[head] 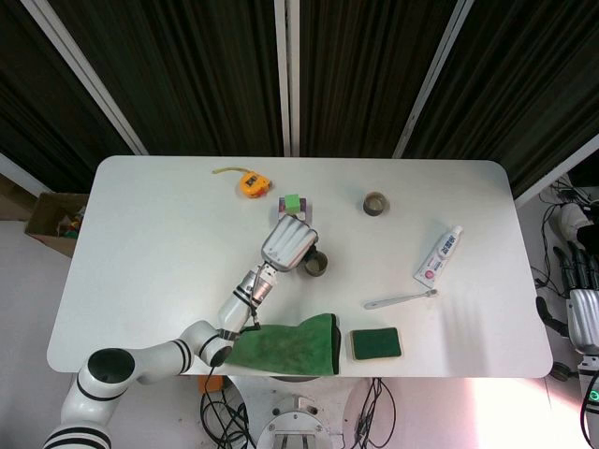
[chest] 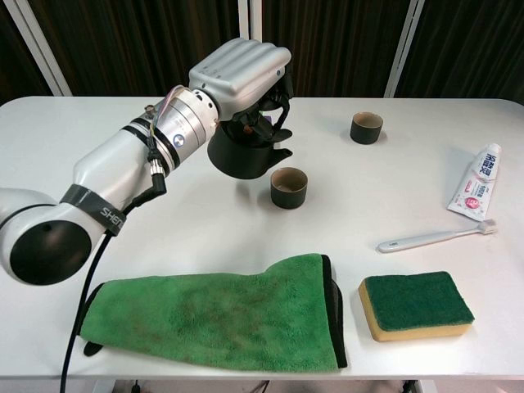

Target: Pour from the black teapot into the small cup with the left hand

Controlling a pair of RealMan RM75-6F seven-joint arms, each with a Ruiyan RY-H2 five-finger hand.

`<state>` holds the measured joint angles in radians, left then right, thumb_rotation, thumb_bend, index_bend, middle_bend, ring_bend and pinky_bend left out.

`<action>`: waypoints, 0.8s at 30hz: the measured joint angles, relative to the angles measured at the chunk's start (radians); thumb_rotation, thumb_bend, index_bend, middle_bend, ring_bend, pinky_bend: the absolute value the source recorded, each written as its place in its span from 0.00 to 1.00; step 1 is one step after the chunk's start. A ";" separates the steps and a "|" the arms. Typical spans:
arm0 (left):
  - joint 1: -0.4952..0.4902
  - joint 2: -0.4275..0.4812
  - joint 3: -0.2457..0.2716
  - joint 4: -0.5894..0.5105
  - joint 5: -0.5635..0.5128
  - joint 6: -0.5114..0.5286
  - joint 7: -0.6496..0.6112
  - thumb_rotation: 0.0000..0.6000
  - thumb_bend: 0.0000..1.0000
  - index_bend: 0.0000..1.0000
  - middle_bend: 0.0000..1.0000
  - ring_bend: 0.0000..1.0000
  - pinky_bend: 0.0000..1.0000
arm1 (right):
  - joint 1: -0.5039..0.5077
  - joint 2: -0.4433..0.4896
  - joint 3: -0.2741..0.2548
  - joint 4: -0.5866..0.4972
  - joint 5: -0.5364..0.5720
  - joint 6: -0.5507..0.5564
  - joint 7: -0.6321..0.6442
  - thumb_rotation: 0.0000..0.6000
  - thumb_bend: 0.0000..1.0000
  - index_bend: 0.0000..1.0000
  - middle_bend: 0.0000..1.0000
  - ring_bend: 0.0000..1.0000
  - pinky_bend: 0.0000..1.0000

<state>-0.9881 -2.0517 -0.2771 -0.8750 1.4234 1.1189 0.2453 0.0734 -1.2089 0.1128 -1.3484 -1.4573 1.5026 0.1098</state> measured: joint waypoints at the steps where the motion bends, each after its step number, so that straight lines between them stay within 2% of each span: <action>1: -0.002 -0.002 0.002 0.007 0.002 0.001 0.001 1.00 0.24 1.00 1.00 0.94 0.76 | 0.000 0.000 -0.001 0.001 0.000 -0.002 0.002 1.00 0.33 0.00 0.00 0.00 0.00; 24: -0.023 -0.035 0.028 0.090 0.040 0.048 0.031 1.00 0.25 1.00 1.00 0.95 0.77 | 0.001 -0.004 0.000 0.008 0.002 -0.005 0.006 1.00 0.33 0.00 0.00 0.00 0.00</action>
<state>-1.0114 -2.0870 -0.2488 -0.7847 1.4636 1.1667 0.2762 0.0748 -1.2132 0.1124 -1.3400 -1.4549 1.4972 0.1163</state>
